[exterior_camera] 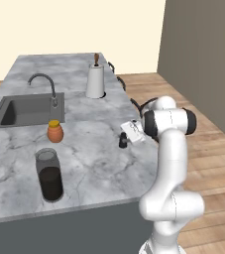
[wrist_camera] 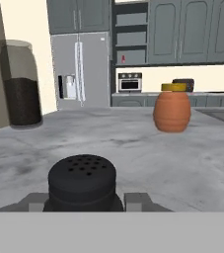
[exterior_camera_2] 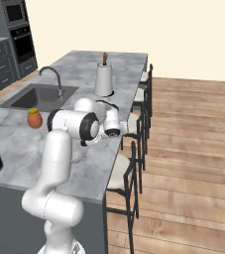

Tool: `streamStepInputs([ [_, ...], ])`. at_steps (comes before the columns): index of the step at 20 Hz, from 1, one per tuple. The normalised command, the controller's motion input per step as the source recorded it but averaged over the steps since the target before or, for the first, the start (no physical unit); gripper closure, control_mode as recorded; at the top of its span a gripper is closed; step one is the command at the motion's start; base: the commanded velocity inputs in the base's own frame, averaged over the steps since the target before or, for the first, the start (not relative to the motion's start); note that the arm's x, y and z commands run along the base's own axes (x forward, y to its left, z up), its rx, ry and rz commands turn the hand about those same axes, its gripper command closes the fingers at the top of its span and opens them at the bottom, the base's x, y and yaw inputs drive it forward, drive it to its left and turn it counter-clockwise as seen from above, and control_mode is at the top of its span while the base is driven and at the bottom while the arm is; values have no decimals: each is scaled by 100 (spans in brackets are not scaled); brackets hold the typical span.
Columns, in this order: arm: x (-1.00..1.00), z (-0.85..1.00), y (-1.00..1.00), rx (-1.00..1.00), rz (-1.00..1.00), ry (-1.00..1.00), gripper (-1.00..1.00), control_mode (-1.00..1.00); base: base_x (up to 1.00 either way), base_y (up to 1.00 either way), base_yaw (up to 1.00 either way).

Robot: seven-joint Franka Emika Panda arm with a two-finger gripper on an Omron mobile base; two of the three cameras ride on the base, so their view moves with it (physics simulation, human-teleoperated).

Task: Move the shaker and ketchup from the cabinet to the dining counter.

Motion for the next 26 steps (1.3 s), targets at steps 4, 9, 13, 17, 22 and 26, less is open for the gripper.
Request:
streamStepInputs([
  [4,34,-22,0,0,1,-1,100,-100,0,0,0],
  [9,17,-28,0,0,0,0,100,-100,0,0,0],
  [13,8,-31,-3,0,1,-3,100,-100,0,0,0],
  [17,2,-25,-7,0,1,-6,100,-100,0,0,0],
  [22,1,-21,-12,0,2,-10,100,-100,0,0,0],
  [26,1,-24,-8,0,1,-10,100,-100,0,0,0],
])
